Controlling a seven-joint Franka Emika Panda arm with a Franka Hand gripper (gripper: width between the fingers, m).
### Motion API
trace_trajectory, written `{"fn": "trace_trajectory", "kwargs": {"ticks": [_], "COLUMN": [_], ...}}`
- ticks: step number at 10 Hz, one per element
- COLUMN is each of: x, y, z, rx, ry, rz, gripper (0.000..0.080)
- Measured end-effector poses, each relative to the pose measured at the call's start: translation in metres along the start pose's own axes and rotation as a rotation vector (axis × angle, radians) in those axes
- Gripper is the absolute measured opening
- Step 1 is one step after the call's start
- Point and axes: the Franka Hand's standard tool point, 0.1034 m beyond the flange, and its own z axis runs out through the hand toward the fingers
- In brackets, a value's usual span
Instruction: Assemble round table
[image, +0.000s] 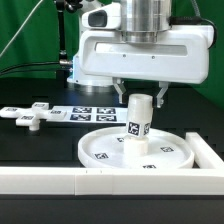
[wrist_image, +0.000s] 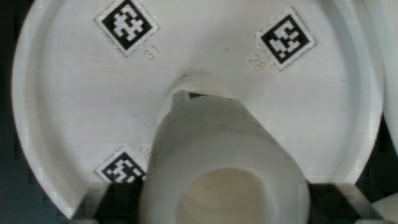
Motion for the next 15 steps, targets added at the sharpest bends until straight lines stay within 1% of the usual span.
{"fn": "trace_trajectory", "kwargs": {"ticks": [1, 2, 3, 6, 7, 9, 10, 11, 12, 13, 15], "x": [-0.0001, -0.0004, 0.0004, 0.0005, -0.0002, -0.0007, -0.0014, -0.0017, -0.0016, -0.0017, -0.0018], "y": [0.0001, -0.0008, -0.0022, -0.0033, -0.0044, -0.0042, -0.0041, -0.0053, -0.0054, -0.0054, -0.0052], "z": [0.0002, 0.0005, 0.0009, 0.0009, 0.0011, 0.0016, 0.0016, 0.0009, 0.0009, 0.0015, 0.0019], "rx": [0.003, 0.013, 0.031, 0.042, 0.044, 0.043, 0.039, 0.038, 0.040, 0.041, 0.041], "ry": [-0.002, -0.005, -0.004, -0.014, -0.017, -0.017, -0.020, -0.018, -0.016, -0.014, -0.012], "rz": [0.086, 0.203, 0.319, 0.569, 0.602, 0.522, 0.464, 0.411, 0.311, 0.220, 0.082], "gripper": [0.0406, 0.0406, 0.0406, 0.0407, 0.0407, 0.0407, 0.0560, 0.0621, 0.0621, 0.0644, 0.0648]}}
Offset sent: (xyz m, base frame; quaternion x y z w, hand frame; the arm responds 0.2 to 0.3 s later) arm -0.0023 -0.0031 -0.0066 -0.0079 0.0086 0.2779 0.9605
